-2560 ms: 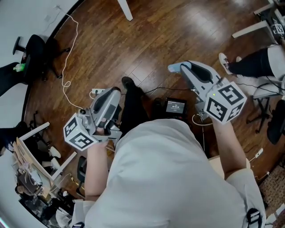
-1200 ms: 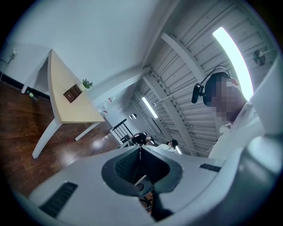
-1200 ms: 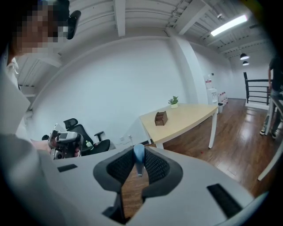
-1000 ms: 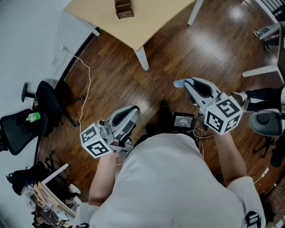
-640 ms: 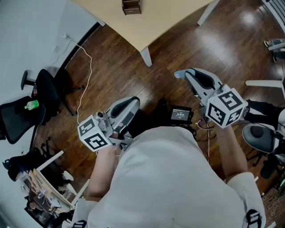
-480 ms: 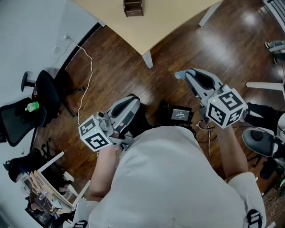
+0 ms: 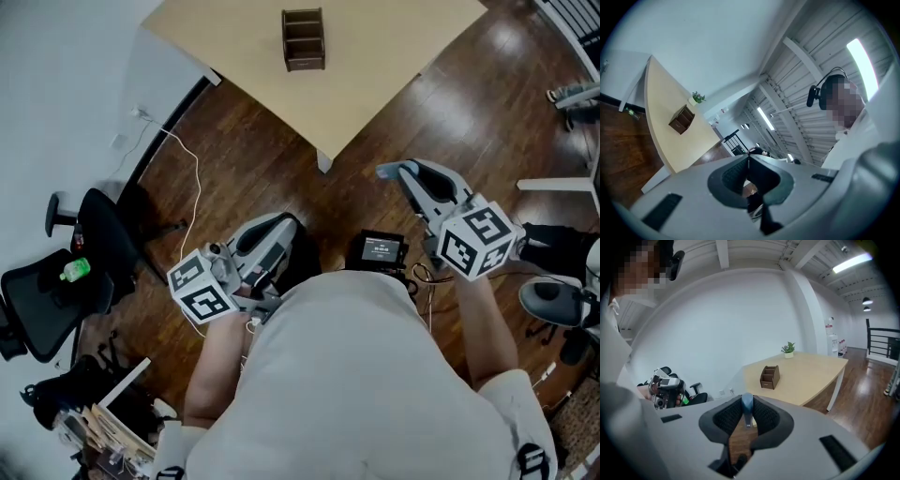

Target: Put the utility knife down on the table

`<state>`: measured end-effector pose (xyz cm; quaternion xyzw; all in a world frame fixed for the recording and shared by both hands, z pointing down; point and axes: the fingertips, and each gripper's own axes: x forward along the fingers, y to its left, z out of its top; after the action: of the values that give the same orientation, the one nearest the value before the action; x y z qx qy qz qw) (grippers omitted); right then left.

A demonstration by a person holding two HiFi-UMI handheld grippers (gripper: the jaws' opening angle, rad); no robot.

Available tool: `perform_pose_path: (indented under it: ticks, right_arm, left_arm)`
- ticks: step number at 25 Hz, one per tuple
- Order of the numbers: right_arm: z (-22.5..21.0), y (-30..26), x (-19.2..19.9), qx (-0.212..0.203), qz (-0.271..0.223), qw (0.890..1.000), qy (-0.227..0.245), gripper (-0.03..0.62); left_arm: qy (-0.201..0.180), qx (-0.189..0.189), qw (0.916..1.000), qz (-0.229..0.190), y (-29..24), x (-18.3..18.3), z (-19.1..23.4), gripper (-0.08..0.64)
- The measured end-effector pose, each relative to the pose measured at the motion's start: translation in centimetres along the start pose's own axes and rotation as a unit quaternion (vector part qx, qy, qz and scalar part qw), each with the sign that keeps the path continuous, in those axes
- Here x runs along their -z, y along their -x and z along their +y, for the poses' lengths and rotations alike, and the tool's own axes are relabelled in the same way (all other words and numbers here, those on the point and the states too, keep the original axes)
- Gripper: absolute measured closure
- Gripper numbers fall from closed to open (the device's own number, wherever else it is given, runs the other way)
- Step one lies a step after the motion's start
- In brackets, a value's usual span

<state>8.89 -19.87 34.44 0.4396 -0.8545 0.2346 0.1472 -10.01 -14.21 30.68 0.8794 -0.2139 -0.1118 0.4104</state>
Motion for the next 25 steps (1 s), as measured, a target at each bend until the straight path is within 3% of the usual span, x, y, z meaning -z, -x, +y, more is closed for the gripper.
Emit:
perform_pose_path:
  ticks: [5, 11, 25]
  right_arm:
    - [1.4, -2.9, -2.4, 0.033, -0.008, 0.999, 0.017, 0.523]
    - [1.8, -4.3, -2.8, 0.053, -0.004, 0.998, 0.024, 0.523]
    - [-1.1, -11.6, -8.6, -0.023, 0.007, 0.997, 0.073, 0.523]
  left_arm:
    - [-0.026, 0.019, 0.9989, 0.035, 1.0, -3.3, 2.4, 0.557]
    - [-0.019, 0.031, 0.9982, 0.048, 1.7, -4.6, 4.4, 0.557]
    - [-0.031, -0.02, 0.9993, -0.004, -1.8, -8.3, 7.0, 0.558]
